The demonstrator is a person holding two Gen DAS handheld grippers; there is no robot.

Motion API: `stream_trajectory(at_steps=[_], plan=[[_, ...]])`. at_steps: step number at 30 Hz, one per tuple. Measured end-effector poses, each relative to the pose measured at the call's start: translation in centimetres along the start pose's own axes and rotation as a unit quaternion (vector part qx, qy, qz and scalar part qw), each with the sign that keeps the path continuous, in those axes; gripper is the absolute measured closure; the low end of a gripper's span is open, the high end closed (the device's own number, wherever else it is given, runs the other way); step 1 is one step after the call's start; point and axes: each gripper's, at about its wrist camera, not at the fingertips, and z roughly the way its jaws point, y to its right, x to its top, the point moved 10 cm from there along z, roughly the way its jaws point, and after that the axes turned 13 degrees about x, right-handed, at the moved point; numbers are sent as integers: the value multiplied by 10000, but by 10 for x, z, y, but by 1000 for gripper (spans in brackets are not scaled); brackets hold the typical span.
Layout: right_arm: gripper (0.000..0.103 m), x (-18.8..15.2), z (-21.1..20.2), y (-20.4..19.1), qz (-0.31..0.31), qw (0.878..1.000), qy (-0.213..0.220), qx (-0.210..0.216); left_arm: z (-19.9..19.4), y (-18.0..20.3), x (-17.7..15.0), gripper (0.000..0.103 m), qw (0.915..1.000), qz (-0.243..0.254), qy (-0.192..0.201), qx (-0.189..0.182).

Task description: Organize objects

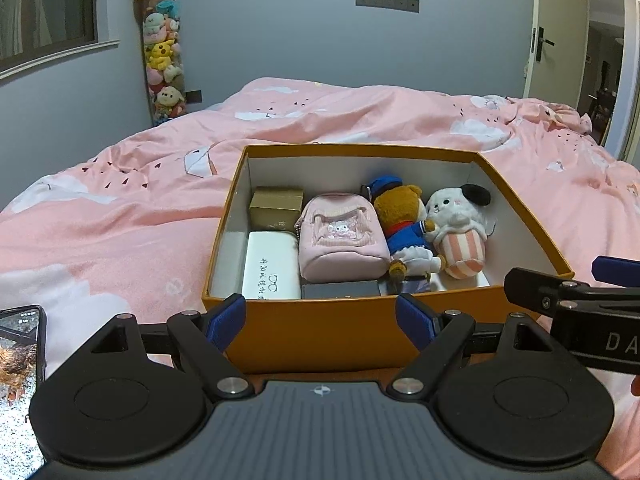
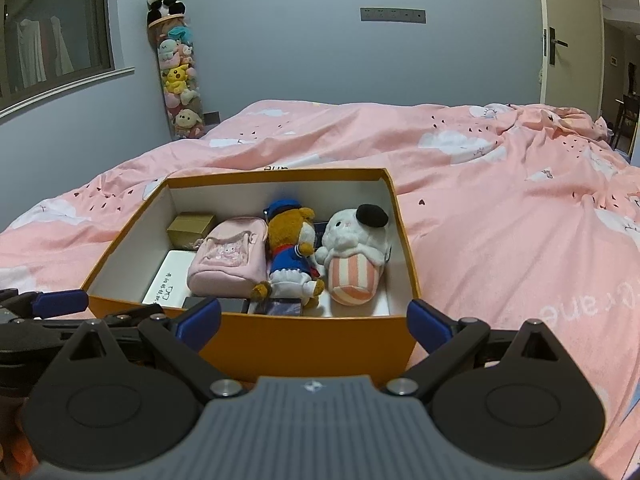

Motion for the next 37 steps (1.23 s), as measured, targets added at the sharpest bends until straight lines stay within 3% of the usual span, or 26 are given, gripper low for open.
stream_trajectory(at_steps=[37], plan=[[4, -4, 1, -4, -21, 10000, 20, 71, -1, -2, -2, 5, 10000, 54, 23, -34]])
